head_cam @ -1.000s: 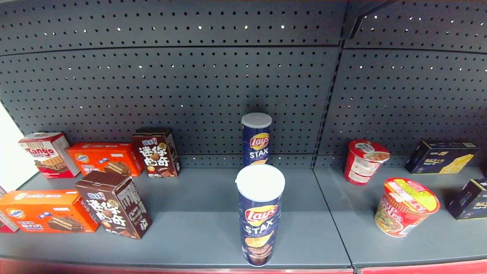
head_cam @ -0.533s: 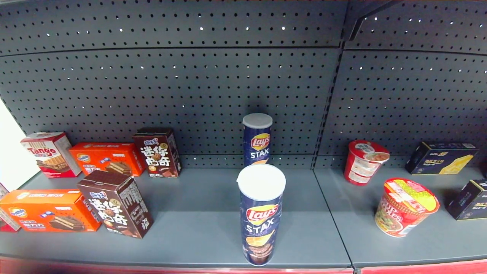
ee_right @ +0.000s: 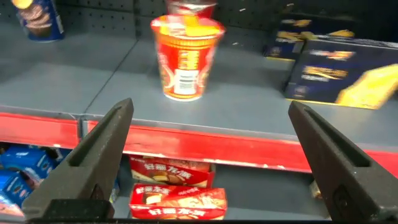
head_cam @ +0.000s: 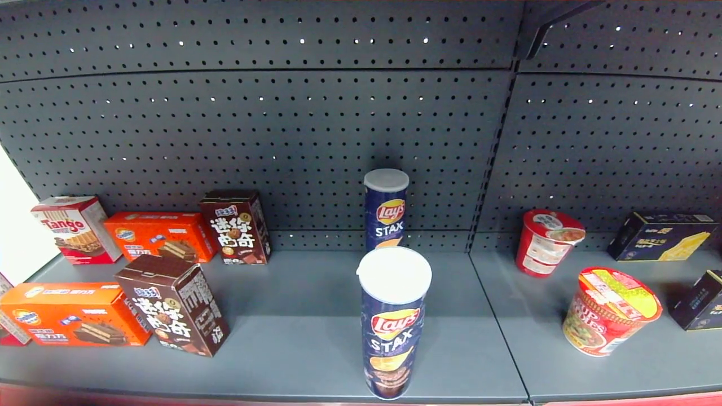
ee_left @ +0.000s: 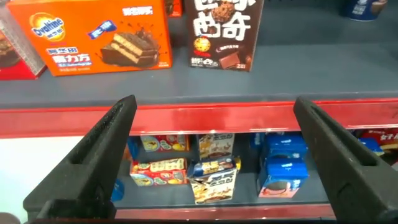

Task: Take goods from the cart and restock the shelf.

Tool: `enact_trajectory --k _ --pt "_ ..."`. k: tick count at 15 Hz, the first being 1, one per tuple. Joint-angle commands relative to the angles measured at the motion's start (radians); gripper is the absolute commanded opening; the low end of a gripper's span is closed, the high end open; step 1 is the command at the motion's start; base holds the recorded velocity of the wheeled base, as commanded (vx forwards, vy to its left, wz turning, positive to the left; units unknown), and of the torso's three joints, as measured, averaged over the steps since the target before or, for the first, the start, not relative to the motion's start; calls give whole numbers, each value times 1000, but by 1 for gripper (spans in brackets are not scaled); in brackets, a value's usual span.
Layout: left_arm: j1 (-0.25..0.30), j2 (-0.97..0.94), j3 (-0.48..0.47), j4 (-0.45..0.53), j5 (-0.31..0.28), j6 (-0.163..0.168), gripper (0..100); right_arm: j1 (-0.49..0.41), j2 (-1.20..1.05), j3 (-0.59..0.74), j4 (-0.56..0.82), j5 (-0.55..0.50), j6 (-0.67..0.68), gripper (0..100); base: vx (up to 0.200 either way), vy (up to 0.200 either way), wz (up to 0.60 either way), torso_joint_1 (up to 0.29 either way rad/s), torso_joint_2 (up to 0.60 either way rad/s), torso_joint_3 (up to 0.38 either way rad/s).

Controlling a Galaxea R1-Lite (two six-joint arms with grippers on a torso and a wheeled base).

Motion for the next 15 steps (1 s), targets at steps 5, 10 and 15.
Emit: enact_trajectory --k 5,10,15 --pt "0 2 0 3 0 -1 100 0 3 0 -1 6 0 100 0 0 0 0 0 0" --pt "0 2 0 3 -3 1 100 2 3 0 0 18 7 100 0 0 0 0 0 0" --pt "0 2 0 3 -2 1 100 0 3 0 0 20 21 100 0 0 0 0 0 0"
